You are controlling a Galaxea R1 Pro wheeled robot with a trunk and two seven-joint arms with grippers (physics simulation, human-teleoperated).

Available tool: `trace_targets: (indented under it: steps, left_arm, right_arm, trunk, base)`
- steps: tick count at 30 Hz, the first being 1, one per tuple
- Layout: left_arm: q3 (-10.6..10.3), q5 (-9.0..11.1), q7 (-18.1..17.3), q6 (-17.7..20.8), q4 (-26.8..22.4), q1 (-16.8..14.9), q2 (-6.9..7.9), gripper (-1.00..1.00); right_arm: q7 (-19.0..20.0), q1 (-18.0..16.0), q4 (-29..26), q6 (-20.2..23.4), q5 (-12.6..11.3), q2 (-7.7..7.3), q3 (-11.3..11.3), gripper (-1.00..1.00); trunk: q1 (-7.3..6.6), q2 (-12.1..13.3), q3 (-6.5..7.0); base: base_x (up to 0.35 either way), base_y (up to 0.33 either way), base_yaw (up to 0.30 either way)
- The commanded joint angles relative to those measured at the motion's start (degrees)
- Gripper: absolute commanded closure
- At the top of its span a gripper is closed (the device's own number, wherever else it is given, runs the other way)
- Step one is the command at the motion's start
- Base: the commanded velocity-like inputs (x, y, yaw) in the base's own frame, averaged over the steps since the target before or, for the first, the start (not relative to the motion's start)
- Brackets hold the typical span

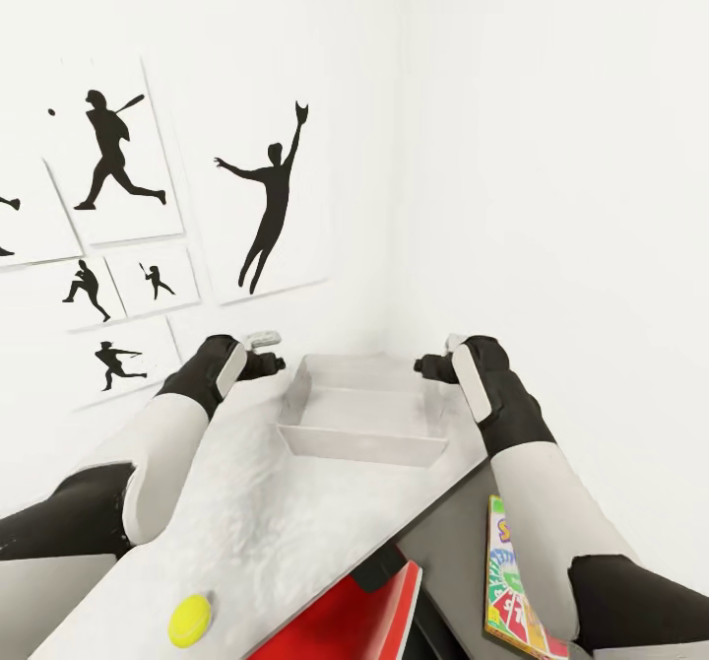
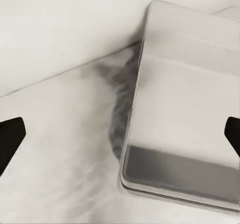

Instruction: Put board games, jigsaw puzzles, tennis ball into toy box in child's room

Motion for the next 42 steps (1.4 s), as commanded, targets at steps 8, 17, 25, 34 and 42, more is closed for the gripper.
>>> trace_targets:
  steps: [8, 17, 25, 34, 42]
  left_arm:
    - [0.33, -0.03, 5.43, -6.25, 2.92, -1.38, -2.44, -1.0]
    - [0.44, 0.29, 5.72, -7.48, 3.15, -1.47, -3.56, -1.0]
    - [0.34, 0.1, 5.69, -9.69, 5.03, -1.47, -4.91, -1.0]
    - [0.18, -0.29, 5.43, -12.77, 7.76, -1.47, -5.17, -1.0]
    - [0.09, -0.37, 5.02, -13.44, 7.89, -1.47, -5.15, -1.0]
  right_arm:
    - [-1.71, -2.79, 6.02, -2.79, -0.39, 0.48, -0.07, -1.0]
    - [-5.16, -3.39, 9.44, -5.26, -0.71, 0.85, -0.01, -1.0]
    - [-5.32, -3.41, 9.52, -4.95, -1.15, 0.66, -0.07, -1.0]
    - [-5.27, -3.34, 9.21, -4.82, -1.09, 0.45, 0.0, -1.0]
    - [-5.39, -3.06, 8.98, -4.85, -1.07, 0.61, -0.01, -1.0]
  trunk:
    - [0.04, -0.14, -0.14]
    - [0.04, -0.14, -0.14]
    - [0.04, -0.14, -0.14]
    - [0.04, -0.14, -0.14]
    - [0.04, -0.14, -0.14]
  base:
    - [0.0, 0.0, 0.0]
    - [0.0, 0.0, 0.0]
    - [0.0, 0.0, 0.0]
    - [0.0, 0.0, 0.0]
    - [0.0, 0.0, 0.0]
